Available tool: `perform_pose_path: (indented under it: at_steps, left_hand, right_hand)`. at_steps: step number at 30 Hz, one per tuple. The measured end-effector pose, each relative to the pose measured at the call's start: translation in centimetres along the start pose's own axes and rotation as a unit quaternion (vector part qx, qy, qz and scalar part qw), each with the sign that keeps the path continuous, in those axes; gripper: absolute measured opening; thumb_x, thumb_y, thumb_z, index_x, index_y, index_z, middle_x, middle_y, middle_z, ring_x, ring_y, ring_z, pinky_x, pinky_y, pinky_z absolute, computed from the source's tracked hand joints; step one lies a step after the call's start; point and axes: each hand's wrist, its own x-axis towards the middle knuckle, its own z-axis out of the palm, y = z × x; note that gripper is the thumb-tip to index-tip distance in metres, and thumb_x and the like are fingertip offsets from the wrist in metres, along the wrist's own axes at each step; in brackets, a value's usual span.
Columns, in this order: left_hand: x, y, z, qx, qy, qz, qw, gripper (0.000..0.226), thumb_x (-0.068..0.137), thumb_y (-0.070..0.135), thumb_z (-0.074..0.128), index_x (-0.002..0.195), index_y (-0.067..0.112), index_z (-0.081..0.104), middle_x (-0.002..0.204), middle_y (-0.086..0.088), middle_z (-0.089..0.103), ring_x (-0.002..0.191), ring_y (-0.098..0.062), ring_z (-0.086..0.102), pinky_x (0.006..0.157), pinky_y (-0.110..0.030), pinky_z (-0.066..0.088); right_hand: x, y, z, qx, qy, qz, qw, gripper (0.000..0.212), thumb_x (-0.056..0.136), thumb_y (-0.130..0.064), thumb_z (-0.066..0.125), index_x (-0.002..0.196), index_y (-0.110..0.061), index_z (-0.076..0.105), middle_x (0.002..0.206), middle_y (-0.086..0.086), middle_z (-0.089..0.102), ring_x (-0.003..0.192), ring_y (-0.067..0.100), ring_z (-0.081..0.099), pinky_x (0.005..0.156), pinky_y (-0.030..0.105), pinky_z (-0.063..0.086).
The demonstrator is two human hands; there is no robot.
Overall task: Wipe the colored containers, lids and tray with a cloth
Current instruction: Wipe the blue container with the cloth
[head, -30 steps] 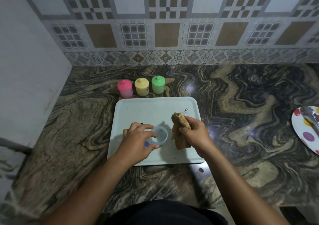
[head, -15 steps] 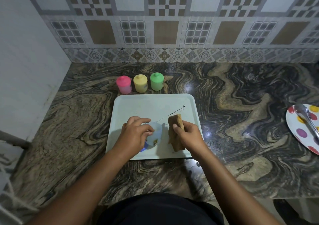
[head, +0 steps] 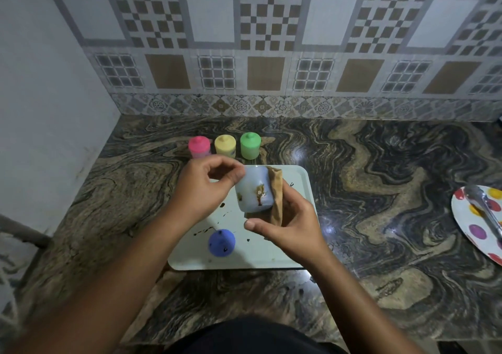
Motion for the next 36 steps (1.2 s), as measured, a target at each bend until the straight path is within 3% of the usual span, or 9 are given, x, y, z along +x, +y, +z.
perform_pose_path:
  at_steps: [9, 14, 17, 20, 24, 27, 30, 33, 36]
  left_hand:
    - [1.3, 1.8, -1.2, -0.119, -0.083, -0.015, 0.989, 0.015, 0.079, 0.030, 0.068, 0.087, 0.040, 0.076, 0.085, 0.013, 0.077, 0.080, -0.004, 0.070, 0.069, -0.024, 0.060]
    - [1.8, 2.3, -1.0, -0.028, -0.062, 0.001, 0.998, 0.007, 0.084, 0.027, 0.074, 0.087, 0.032, 0.077, 0.085, 0.011, 0.077, 0.083, -0.008, 0.072, 0.072, -0.031, 0.061]
    - [1.6, 2.7, -1.4, -0.111, -0.067, -0.014, 0.991, 0.028, 0.082, 0.037, 0.068, 0.105, 0.023, 0.076, 0.104, 0.008, 0.077, 0.097, -0.009, 0.072, 0.072, -0.034, 0.061]
    - [1.7, 2.7, -1.5, -0.144, -0.066, -0.032, 0.987, 0.016, 0.078, 0.028, 0.070, 0.092, 0.030, 0.076, 0.091, 0.011, 0.077, 0.085, -0.006, 0.071, 0.065, -0.027, 0.059]
    - [2.1, 2.7, -1.3, -0.067, -0.040, 0.000, 0.997, 0.019, 0.085, 0.015, 0.074, 0.080, 0.032, 0.071, 0.075, 0.017, 0.070, 0.072, 0.000, 0.065, 0.066, -0.026, 0.057]
    - [2.0, 3.6, -1.0, -0.002, -0.028, 0.059, 0.998, 0.016, 0.084, 0.021, 0.076, 0.081, 0.036, 0.072, 0.081, 0.019, 0.072, 0.079, 0.001, 0.068, 0.073, -0.023, 0.055]
    - [1.8, 4.3, -0.8, -0.045, -0.027, 0.048, 0.997, 0.019, 0.085, 0.036, 0.071, 0.101, 0.027, 0.078, 0.093, 0.013, 0.076, 0.088, -0.008, 0.072, 0.076, -0.028, 0.059]
    - [1.9, 4.2, -0.6, -0.155, -0.064, -0.029, 0.985, 0.030, 0.084, 0.030, 0.066, 0.109, 0.015, 0.075, 0.094, 0.007, 0.077, 0.093, -0.012, 0.073, 0.075, -0.031, 0.061]
    - [2.1, 4.4, -0.3, -0.196, -0.052, -0.051, 0.978, 0.020, 0.077, 0.024, 0.070, 0.094, 0.014, 0.076, 0.085, 0.003, 0.075, 0.086, -0.012, 0.073, 0.070, -0.030, 0.060]
  right_hand:
    - [0.6, -1.3, 0.0, -0.052, 0.078, -0.052, 0.994, 0.029, 0.076, -0.006, 0.088, 0.100, -0.014, 0.073, 0.058, 0.007, 0.062, 0.050, 0.017, 0.057, 0.045, 0.030, 0.049]
    - [0.6, -0.4, 0.1, -0.194, 0.112, -0.133, 0.965, 0.063, 0.076, -0.030, 0.086, 0.131, -0.005, 0.066, 0.069, -0.009, 0.057, 0.055, -0.004, 0.051, 0.055, 0.025, 0.052]
    - [0.7, -1.0, 0.1, -0.132, 0.132, -0.116, 0.976, 0.039, 0.074, -0.034, 0.085, 0.101, -0.007, 0.075, 0.057, 0.014, 0.056, 0.047, 0.029, 0.056, 0.043, 0.040, 0.053]
    - [1.0, -1.3, 0.2, -0.093, 0.128, -0.096, 0.983, 0.016, 0.075, -0.019, 0.086, 0.084, -0.018, 0.072, 0.058, 0.020, 0.059, 0.048, 0.027, 0.059, 0.040, 0.034, 0.051]
    - [1.1, -1.2, 0.4, -0.192, 0.126, -0.179, 0.957, 0.059, 0.080, -0.045, 0.083, 0.125, -0.009, 0.070, 0.077, 0.017, 0.069, 0.064, 0.019, 0.066, 0.064, 0.032, 0.061]
    - [1.4, -1.1, 0.1, -0.298, 0.144, -0.262, 0.906, 0.083, 0.075, -0.033, 0.086, 0.138, 0.009, 0.054, 0.119, 0.010, 0.074, 0.103, 0.013, 0.071, 0.091, 0.018, 0.053]
    - [1.2, -1.7, 0.0, -0.200, 0.172, -0.210, 0.942, 0.050, 0.070, -0.033, 0.089, 0.104, 0.001, 0.075, 0.073, -0.021, 0.068, 0.058, 0.007, 0.063, 0.055, 0.026, 0.051]
    - [0.9, -2.1, 0.7, -0.082, 0.190, -0.148, 0.967, 0.016, 0.070, -0.031, 0.085, 0.079, -0.024, 0.074, 0.052, 0.017, 0.055, 0.043, 0.024, 0.052, 0.038, 0.032, 0.046]
    - [0.8, -1.9, 0.9, -0.103, 0.189, -0.169, 0.962, 0.023, 0.072, -0.037, 0.086, 0.092, -0.030, 0.077, 0.056, 0.010, 0.059, 0.046, 0.024, 0.053, 0.043, 0.029, 0.049]
